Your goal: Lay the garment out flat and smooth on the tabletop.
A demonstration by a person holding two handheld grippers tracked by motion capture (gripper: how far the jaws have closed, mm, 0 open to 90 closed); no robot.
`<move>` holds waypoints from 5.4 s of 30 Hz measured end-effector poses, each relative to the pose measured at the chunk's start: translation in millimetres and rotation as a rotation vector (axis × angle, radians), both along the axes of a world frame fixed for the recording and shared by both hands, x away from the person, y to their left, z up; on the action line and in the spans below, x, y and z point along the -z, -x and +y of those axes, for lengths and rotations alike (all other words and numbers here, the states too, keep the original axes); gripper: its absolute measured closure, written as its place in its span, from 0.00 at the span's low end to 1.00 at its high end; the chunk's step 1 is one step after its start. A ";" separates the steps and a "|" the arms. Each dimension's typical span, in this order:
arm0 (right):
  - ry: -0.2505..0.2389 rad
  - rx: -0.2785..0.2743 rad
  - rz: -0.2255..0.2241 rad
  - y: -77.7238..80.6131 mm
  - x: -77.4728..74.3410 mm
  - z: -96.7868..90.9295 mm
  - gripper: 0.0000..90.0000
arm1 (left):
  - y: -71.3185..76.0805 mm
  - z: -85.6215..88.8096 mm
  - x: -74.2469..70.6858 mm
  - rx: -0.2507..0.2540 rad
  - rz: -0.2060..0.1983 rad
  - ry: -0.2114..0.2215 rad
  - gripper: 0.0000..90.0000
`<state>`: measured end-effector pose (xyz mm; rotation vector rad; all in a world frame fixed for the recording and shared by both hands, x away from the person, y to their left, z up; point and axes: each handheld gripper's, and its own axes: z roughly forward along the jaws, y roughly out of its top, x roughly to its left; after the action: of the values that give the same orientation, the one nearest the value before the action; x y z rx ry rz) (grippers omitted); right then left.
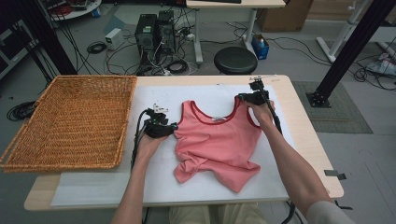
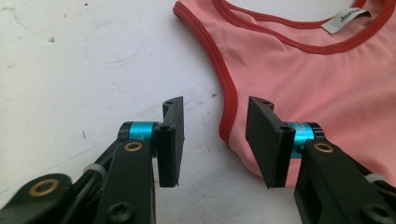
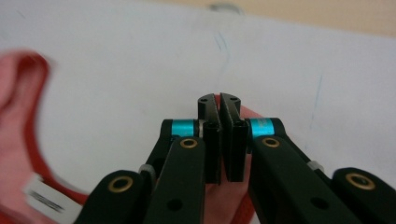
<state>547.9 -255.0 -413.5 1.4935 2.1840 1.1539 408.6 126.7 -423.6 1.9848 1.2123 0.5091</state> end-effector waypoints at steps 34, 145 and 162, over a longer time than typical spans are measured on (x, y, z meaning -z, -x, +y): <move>0.109 0.013 0.097 109.0 19.5 -47.6 0.59 | -10.1 -4.0 17.6 -0.024 0.082 0.025 0.61; 0.179 -0.141 -0.116 255.7 38.5 -11.9 0.69 | 101.6 -62.1 22.7 0.177 -0.029 0.002 0.82; 0.132 0.036 -0.127 245.4 26.5 -49.4 0.55 | 112.2 -13.0 2.7 0.007 -0.101 0.126 0.70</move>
<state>302.5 -304.4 -439.9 1.3617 2.0966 1.0409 296.4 113.8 -426.3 1.8353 1.1465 0.5103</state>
